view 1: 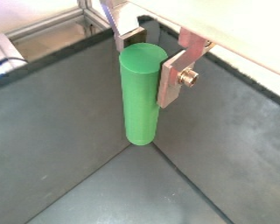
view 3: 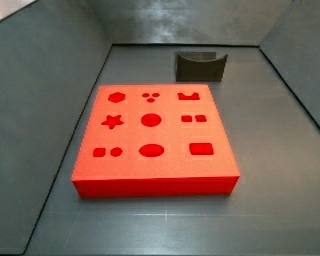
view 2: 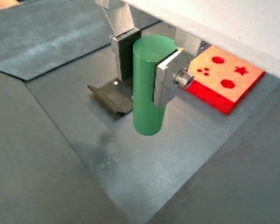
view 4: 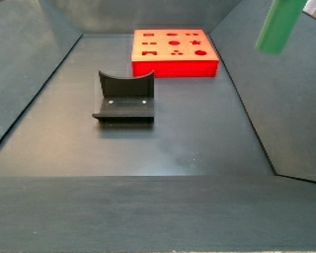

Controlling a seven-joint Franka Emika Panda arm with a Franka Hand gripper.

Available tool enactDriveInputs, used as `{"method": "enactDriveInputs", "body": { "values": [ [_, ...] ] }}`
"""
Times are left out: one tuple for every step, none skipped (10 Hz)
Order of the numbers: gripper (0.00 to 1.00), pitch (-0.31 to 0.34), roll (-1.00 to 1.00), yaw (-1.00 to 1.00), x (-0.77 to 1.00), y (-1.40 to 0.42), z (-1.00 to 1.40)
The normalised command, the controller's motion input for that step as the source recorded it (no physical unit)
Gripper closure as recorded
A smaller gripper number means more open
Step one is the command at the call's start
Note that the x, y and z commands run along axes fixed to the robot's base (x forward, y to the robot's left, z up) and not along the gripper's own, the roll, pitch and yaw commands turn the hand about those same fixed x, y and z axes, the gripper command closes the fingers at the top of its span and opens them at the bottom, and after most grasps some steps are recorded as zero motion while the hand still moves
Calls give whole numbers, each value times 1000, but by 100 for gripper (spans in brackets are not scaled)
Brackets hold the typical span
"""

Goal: Pick up the round object. Move up. Move to above the board. Insert the round object.
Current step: Move to above the board.

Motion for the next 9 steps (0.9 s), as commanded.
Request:
{"method": "enactDriveInputs", "body": {
  "values": [
    [100,492,115,-426,255,-1000,101],
    [100,454,131,-389,259,-1000,78],
    [100,373,119,-233,262,-1000,84],
    [100,257,23,-103,266,-1000,87],
    [100,189,0,-48,271,-1000,85],
    [100,145,-12,-26,274,-1000,86],
    [100,122,-25,-11,279,-1000,89],
    [100,107,-11,-4,285,-1000,88],
    [100,105,-14,4,289,-1000,90]
  ]
}}
